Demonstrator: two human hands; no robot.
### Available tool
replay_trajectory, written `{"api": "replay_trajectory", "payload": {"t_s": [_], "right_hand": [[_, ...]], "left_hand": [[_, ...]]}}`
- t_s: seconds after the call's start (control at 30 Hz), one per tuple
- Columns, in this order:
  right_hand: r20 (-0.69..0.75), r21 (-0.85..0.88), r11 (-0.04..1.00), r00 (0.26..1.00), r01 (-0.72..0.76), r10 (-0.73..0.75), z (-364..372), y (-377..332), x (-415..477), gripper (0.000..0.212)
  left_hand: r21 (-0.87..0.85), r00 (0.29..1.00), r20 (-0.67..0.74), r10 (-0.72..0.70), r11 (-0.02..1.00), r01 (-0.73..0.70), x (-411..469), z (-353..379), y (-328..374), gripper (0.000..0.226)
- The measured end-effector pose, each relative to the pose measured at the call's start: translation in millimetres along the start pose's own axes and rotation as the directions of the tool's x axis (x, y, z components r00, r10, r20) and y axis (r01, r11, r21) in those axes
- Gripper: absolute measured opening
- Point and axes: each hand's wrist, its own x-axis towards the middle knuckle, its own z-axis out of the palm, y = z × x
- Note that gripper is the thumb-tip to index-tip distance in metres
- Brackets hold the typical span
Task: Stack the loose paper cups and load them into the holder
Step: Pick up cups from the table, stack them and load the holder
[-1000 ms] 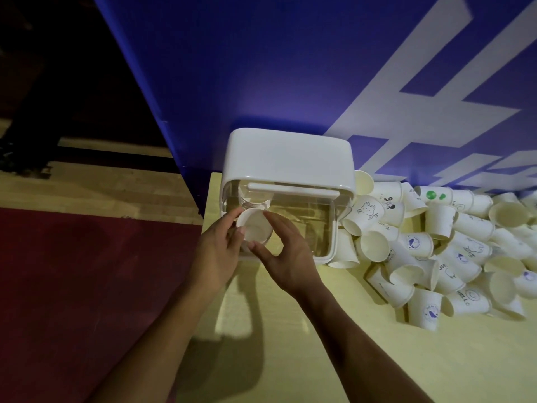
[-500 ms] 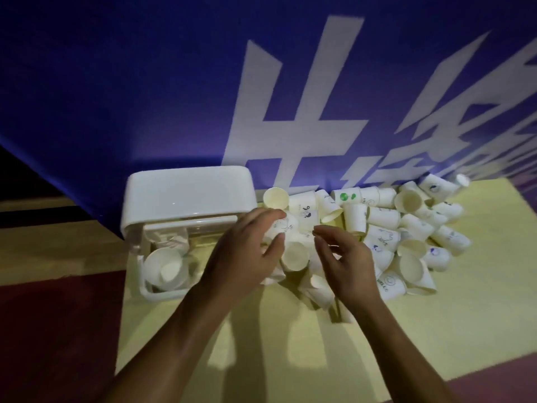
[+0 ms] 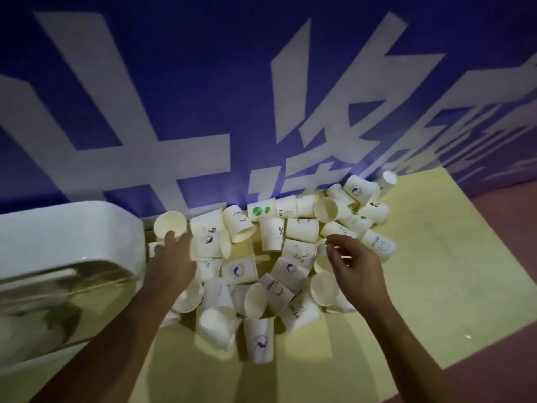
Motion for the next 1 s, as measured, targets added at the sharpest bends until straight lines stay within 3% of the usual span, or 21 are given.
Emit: {"api": "replay_trajectory", "payload": {"t_s": [0.13,0.27,0.37,0.5,0.67,0.87,1.0], "right_hand": [[0.019,-0.063,0.997,0.999,-0.042,0.043,-23.9,28.6,44.1,0.022],[0.047,-0.169,0.986,0.999,0.005,0.003,-32.9,43.2,90.1,0.044],[0.144,-0.37,0.92,0.986,0.13,-0.082,-27.7,51.2,126.0,0.07],[0.355,-0.551,0.767,0.924,0.329,-0.142,-9.2,61.3,165.0,0.093],[0.466,-0.574,0.673,0.862,0.466,-0.199,6.4,77.5,187.0,0.089],[0.346,-0.473,0.781,0.901,0.407,-0.26,-1.3,70.5,182.1,0.078],[0.185,-0.162,0.968,0.969,0.191,-0.161,-11.5,40.5,163.3,0.064]], "left_hand": [[-0.083,0.994,-0.028,-0.109,0.991,0.107,2.1,-9.8,8.1,0.063],[-0.254,0.986,-0.102,-0.13,0.962,0.101,0.9,-29.0,32.9,0.068],[-0.402,0.988,-0.135,-0.081,0.916,0.02,2.4,-48.2,67.7,0.072],[-0.586,0.975,-0.222,0.004,0.799,-0.136,6.2,-57.8,109.6,0.058],[-0.689,0.975,-0.223,0.015,0.705,-0.169,6.5,-53.7,133.2,0.046],[-0.751,0.973,-0.224,-0.049,0.645,-0.14,-0.6,-51.6,121.2,0.047],[-0.797,0.963,-0.264,-0.057,0.576,-0.184,-12.7,-57.9,106.8,0.035]]}}
